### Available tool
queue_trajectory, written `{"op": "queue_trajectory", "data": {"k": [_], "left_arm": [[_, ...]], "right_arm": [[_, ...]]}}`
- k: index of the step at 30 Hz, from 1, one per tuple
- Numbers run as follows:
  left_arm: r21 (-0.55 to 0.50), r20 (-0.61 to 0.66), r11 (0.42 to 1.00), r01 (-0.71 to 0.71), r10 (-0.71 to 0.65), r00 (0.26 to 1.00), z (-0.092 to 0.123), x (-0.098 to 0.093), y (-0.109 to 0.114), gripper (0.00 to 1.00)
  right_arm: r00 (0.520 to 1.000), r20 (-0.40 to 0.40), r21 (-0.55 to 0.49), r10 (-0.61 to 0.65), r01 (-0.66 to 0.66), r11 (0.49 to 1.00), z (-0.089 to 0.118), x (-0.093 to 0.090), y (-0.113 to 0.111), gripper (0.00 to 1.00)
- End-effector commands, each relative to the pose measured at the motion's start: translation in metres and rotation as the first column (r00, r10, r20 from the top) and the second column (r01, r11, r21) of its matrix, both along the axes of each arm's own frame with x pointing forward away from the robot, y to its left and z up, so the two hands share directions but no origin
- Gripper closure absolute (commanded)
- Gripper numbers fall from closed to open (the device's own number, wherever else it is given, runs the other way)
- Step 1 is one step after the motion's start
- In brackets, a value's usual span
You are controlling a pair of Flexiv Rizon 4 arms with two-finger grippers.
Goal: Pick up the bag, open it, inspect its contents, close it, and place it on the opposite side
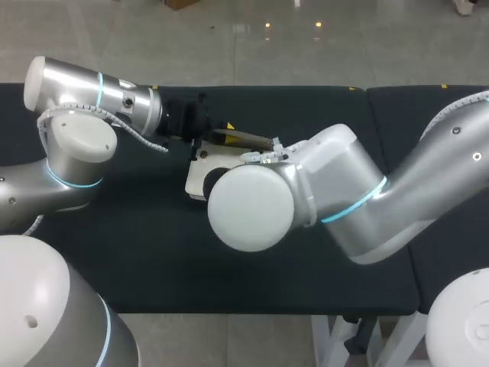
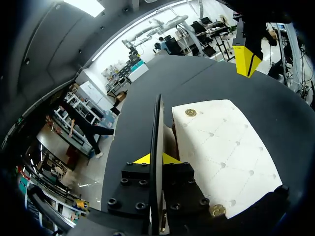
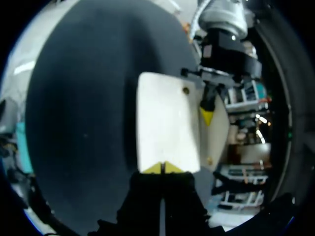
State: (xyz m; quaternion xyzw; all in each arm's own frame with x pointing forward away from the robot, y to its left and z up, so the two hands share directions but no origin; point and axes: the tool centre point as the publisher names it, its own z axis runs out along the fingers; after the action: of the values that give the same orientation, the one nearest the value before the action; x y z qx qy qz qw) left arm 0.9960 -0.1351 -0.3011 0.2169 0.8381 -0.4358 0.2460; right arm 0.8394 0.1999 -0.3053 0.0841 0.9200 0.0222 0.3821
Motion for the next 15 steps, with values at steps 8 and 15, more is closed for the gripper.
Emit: {"op": "queue_trajectory", "data": {"k": [8, 15], "left_arm": [[-0.015, 0.013, 1.000, -0.026, 0.026, 1.000, -0.018, -0.007, 0.002, 1.00], [-0.007, -0.008, 1.000, -0.027, 0.027, 1.000, -0.024, -0.006, 0.008, 1.00]], "right_arm": [[0.999, 0.049, -0.030, 0.002, -0.001, 1.000, -0.036, -0.004, 0.015, 0.72], [0.997, 0.083, -0.018, -0.004, 0.005, 1.000, -0.047, -0.002, 0.005, 0.56]]}}
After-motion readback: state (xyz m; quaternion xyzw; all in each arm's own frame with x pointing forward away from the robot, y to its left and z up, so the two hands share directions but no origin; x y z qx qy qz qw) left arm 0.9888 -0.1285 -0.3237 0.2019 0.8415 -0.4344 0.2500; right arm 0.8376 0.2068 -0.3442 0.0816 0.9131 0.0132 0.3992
